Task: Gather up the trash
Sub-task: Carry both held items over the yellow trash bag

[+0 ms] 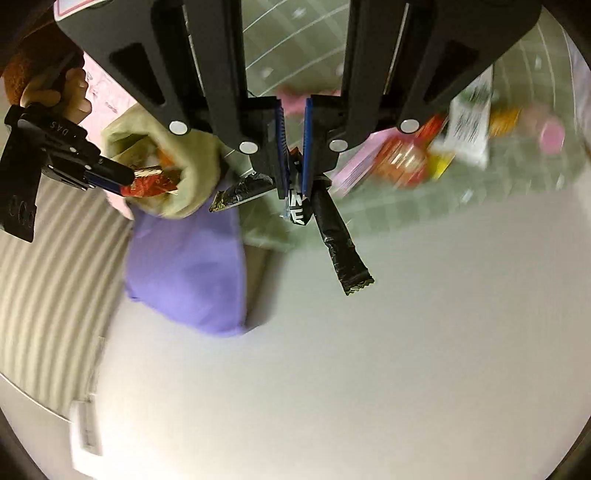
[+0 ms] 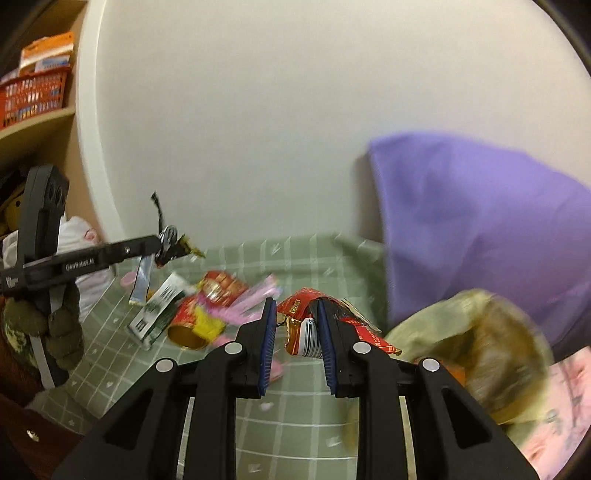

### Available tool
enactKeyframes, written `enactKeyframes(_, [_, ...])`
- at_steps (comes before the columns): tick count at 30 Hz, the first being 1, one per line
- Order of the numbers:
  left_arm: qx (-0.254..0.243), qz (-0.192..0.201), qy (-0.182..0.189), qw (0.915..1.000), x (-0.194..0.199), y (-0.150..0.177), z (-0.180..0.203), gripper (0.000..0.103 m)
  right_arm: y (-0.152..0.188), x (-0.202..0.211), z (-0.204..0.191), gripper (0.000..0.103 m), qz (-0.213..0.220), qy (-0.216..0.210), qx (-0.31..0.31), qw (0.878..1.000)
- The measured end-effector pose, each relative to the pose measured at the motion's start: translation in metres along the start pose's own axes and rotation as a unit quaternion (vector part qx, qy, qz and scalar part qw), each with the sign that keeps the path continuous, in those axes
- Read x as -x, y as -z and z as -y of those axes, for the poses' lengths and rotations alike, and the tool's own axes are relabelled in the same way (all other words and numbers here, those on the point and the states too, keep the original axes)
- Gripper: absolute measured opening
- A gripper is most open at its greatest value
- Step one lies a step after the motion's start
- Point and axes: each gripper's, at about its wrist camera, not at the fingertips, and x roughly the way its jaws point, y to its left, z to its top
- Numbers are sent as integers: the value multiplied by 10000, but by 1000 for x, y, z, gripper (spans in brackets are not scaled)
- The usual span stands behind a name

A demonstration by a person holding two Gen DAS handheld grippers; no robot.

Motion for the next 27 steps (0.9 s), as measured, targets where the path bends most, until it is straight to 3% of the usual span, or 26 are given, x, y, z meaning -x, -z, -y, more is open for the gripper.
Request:
enactKeyframes(5, [-366, 60, 891, 9953, -21, -37, 54, 7, -13, 48, 42, 22, 425, 498, -206, 9976])
enactKeyframes(11, [-803, -207, 1681, 9823, -58, -49, 115, 7, -13, 90, 89, 22, 648, 1098, -474, 9907])
enactKeyframes(20, [-1066, -1062, 2363, 9600, -133, -25, 170, 7, 4, 105, 143, 23, 488, 1236, -1306, 9825])
enactKeyframes(27, [-1081, -1569, 2404, 9518, -178, 0, 183, 7, 10, 77, 166, 23, 256, 1093, -1774, 9777])
